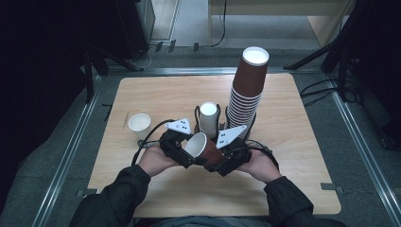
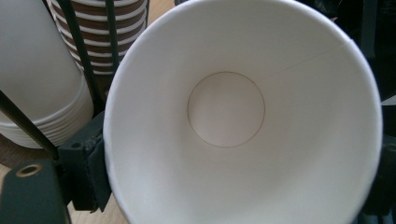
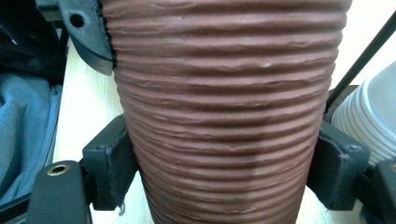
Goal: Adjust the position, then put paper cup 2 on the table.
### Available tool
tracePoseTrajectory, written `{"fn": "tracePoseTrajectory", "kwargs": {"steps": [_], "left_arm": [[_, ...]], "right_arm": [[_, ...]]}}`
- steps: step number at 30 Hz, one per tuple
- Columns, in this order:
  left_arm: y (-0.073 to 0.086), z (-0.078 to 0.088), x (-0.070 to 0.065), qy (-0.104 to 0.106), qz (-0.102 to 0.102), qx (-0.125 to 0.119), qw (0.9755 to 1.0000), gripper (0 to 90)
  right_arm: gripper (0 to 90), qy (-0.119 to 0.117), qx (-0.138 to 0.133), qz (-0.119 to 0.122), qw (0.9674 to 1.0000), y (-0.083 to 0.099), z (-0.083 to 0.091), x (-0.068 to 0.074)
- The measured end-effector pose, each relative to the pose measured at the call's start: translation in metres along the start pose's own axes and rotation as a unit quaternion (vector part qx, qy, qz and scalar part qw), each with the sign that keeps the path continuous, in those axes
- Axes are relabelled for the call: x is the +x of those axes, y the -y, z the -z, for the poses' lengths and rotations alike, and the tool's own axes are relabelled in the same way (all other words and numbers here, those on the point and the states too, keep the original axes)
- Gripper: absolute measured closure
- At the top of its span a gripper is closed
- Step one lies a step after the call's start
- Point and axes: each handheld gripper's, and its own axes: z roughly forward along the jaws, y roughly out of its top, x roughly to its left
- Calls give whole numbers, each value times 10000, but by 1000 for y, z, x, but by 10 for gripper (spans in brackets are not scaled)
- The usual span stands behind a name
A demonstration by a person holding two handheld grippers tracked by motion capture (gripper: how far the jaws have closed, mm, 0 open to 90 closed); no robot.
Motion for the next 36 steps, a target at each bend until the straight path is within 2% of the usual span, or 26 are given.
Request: {"fn": "tracePoseTrajectory", "kwargs": {"steps": [4,6,15,17,22,24,25,28,29,31,36], "left_arm": [[0,1,2,53,39,47,10000,102],[0,1,2,49,47,81,9999,102],[0,10,4,-111,17,44,9999,102],[0,10,5,-106,-7,102,9999,103],[1,13,6,-180,-47,250,9995,102],[2,16,7,-141,-37,266,9995,102],[3,17,7,-200,-46,267,9994,102],[3,22,8,-397,-92,299,9987,103],[3,24,9,-354,-53,310,9989,102],[3,26,9,-400,-55,319,9987,102],[5,33,11,-454,-4,488,9978,102]], "right_arm": [[203,-43,-21,-45,10000,0,0,-1],[175,36,-11,-22,10000,0,-2,1],[163,82,76,-165,9998,3,1,0],[161,37,66,-213,9997,4,3,0],[161,115,147,-281,9994,7,5,0],[161,170,160,-303,9993,8,7,-1],[161,208,158,-304,9992,8,8,-1],[161,296,252,-494,9980,10,12,-2],[161,379,282,-596,9971,11,14,-3],[161,449,277,-649,9965,13,17,-5],[161,503,123,-892,9947,18,22,-8]]}}
